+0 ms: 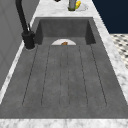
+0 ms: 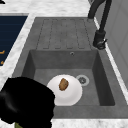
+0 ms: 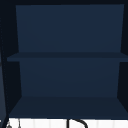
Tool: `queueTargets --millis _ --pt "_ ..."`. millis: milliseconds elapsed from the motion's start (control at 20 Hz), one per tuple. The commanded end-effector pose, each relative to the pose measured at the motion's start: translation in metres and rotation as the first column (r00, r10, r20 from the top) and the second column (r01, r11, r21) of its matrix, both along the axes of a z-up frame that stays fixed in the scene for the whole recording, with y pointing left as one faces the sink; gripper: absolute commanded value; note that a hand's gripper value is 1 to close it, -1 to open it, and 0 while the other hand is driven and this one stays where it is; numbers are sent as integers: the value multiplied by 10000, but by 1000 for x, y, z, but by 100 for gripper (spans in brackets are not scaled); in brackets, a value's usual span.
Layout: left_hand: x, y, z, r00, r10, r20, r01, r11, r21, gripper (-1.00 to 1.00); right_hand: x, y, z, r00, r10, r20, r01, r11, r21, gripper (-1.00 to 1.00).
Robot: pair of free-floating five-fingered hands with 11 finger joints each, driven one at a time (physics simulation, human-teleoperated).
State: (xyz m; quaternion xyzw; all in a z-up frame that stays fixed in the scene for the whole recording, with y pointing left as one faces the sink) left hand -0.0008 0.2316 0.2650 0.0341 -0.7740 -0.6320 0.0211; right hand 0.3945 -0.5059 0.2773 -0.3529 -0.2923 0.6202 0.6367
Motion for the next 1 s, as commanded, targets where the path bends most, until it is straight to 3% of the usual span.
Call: queueTargets --millis 0,150,300,450,750,950 --pt "0 0 0 10000 0 0 0 10000 0 0 10 6 -11 9999 -134 84 136 9994 -305 100" --pt "0 0 0 10000 0 0 0 10000 0 0 -1 11 -22 9968 -110 788 142 9991 -403 100" --pt "0 0 0 10000 0 0 0 10000 0 0 1 15 -39 9955 -98 940 140 9990 -432 100" --pt "0 0 0 10000 0 0 0 10000 0 0 5 12 -61 9972 7 746 30 9988 -489 100" --pt "0 0 0 10000 0 0 0 10000 0 0 36 10 -52 10000 -36 11 37 9984 -557 100" --pt "0 0 0 10000 0 0 0 10000 0 0 49 -2 -57 9985 16 -556 -30 9997 -255 100"
